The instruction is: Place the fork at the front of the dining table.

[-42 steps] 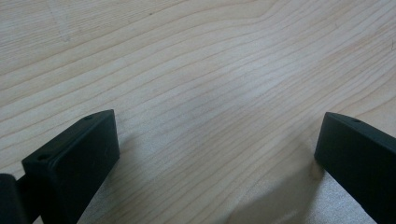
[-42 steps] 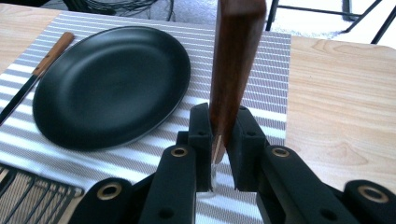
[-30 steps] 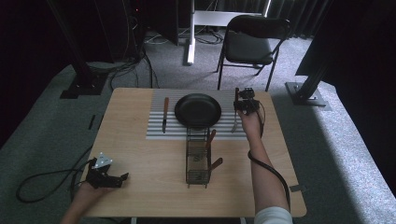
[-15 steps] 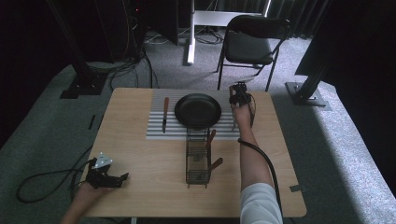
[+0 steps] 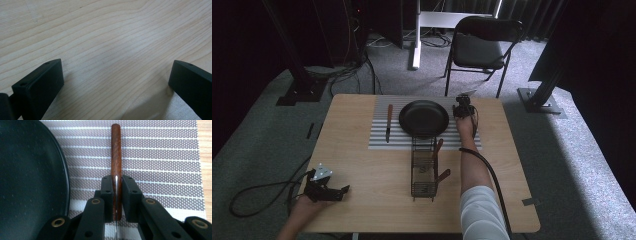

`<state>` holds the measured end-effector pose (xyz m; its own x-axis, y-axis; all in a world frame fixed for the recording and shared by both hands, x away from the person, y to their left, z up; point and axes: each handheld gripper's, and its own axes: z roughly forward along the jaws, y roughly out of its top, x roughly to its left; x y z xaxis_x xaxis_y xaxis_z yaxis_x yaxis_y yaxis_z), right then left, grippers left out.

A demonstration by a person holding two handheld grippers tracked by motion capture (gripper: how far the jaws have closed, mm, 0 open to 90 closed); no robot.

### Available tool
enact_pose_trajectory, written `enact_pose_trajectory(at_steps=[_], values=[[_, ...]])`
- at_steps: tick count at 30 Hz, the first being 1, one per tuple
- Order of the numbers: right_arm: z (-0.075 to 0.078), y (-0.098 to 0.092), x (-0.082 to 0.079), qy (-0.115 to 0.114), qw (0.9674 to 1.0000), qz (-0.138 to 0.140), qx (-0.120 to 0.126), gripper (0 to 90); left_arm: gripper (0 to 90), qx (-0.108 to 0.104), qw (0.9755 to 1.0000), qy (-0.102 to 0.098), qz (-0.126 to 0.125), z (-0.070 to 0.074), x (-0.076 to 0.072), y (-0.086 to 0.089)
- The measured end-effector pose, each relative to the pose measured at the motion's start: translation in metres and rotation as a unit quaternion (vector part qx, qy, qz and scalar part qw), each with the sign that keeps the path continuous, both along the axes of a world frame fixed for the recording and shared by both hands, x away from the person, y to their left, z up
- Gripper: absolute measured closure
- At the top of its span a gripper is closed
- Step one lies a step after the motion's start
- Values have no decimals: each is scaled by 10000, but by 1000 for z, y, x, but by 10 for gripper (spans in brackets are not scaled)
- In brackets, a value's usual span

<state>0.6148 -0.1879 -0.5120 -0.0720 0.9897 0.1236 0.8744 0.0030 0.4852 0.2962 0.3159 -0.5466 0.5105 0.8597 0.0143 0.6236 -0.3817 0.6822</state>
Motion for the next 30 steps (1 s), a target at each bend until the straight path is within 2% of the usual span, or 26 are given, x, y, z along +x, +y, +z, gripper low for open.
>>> enact_pose_trajectory(at_steps=[2, 4, 5, 14, 15, 16, 17, 21, 24, 30], values=[[1, 0, 0, 45, 10000, -1, 39, 759, 0, 1, 10000, -2, 1, 0, 0, 0], [0, 1, -1, 117, 9999, 48, 35, 665, 0, -2, 10000, -3, 1, 0, 0, 0], [1, 1, -2, 135, 9999, 48, 36, 664, 0, -3, 10000, -3, 2, 0, 0, 0], [20, -8, -26, -111, 9989, 247, 383, 543, 0, -5, 10000, -1, 5, 0, 0, 0], [24, -10, -31, -150, 9984, 317, 452, 543, 0, -5, 10000, -1, 5, 0, 0, 0], [29, -12, -39, -203, 9975, 377, 556, 485, 0, -5, 10000, -2, 6, 0, 0, 0], [31, -14, -43, -224, 9971, 391, 607, 479, 0, -5, 10000, -1, 5, 0, 0, 0], [37, -21, -62, -270, 9965, 395, 689, 474, 0, -5, 10000, -1, 5, 0, 0, 0], [38, -27, -74, -254, 9968, 356, 662, 484, 0, -5, 10000, -1, 6, 0, 0, 0], [29, -33, -93, -233, 9975, 255, 617, 644, 0, -3, 10000, 1, 5, 0, 0, 0]])
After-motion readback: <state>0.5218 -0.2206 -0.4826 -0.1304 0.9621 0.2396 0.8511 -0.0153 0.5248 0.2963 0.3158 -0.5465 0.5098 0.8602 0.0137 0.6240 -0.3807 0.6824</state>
